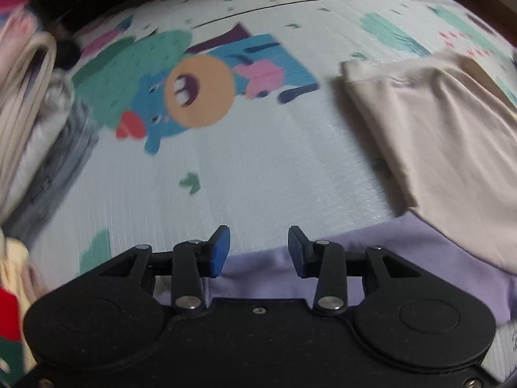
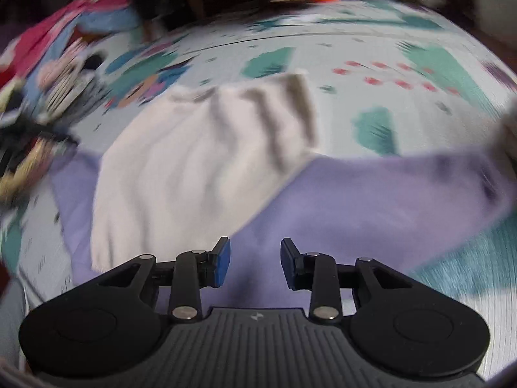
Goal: Fold clothes
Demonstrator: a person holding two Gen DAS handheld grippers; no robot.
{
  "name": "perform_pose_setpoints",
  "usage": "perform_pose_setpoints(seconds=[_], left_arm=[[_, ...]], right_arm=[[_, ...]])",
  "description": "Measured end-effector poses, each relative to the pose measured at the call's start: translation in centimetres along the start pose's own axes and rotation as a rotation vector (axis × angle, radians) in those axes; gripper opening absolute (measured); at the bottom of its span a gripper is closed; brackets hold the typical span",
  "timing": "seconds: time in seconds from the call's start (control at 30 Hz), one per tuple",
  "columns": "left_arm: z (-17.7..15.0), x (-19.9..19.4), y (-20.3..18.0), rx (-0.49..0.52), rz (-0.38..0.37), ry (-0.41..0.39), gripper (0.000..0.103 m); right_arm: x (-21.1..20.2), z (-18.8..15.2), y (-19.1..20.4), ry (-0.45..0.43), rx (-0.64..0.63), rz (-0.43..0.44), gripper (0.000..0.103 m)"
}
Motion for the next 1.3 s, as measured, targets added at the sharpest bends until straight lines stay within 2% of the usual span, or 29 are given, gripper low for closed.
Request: perform_pose_setpoints(seconds=[0.1, 0.23, 0.3, 0.37, 0.43, 0.57, 0.63, 0.73, 0.9, 1.03, 1.13, 1.3], left_arm=[[1.6, -0.5, -2.2, 0.080, -0.061, 0.014, 0.040], [4.4, -0.9, -7.1, 0.259, -0.157, 0.064, 0.041], [5.6, -0.5, -9.6, 0.342, -0.191, 0.090, 0.041], [7.0, 0.1, -12.2, 0.388, -0.220, 0.103, 0.041], [8.5, 0.8, -14.6, 0.389, -0.267, 0.096, 0.041], [11.9, 2.9, -19.5, 0.348, -0.337, 0.078, 0.041], [13.7, 4.1, -21.3, 0.260, -0.375, 0.053, 0.041], [15.7, 6.0, -23.4, 0.128, -0.456, 0.059, 0.041], [18.5, 7.9, -26.6, 0.107, -0.485, 0.058, 0.041], [20.2, 9.3, -27.2, 0.025, -0.496, 0.067, 0.039], [21.3, 10.5, -27.5, -0.043, -0.497, 0.080, 0.039], [22.9, 12.2, -28.3, -0.093, -0.461, 0.068, 0.038]], right_arm=[[-0.5, -0.7, -2.5, 0.016, 0.171, -0.028, 0.036], [-0.9, -2.6, -4.8, 0.049, 0.365, -0.039, 0.036], [-1.0, -3.8, -5.4, 0.072, 0.455, -0.008, 0.037], [-0.8, -4.7, -5.6, 0.080, 0.497, 0.008, 0.037], [-0.6, -5.4, -5.9, 0.073, 0.525, 0.018, 0.037], [-0.1, -5.9, -6.9, 0.037, 0.614, 0.058, 0.037], [0.1, -5.8, -7.0, 0.040, 0.637, 0.071, 0.039], [0.3, -6.1, -6.5, 0.075, 0.656, 0.116, 0.039], [1.2, -7.0, -5.4, 0.148, 0.715, 0.207, 0.039], [1.4, -6.5, -5.4, 0.122, 0.751, 0.191, 0.035], [1.6, -6.0, -4.8, 0.106, 0.723, 0.169, 0.035], [1.9, -6.1, -4.7, 0.060, 0.700, 0.147, 0.024]])
Point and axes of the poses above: each gripper's, at about its wrist camera, not at the fingertips, and x roughly the way its jaws point, y to its left, z to its top, the point moved 1 cm from there along x, roughly the way its jaws point, and after that the axes turned 8 degrees about -z, right-handed, at the moved point
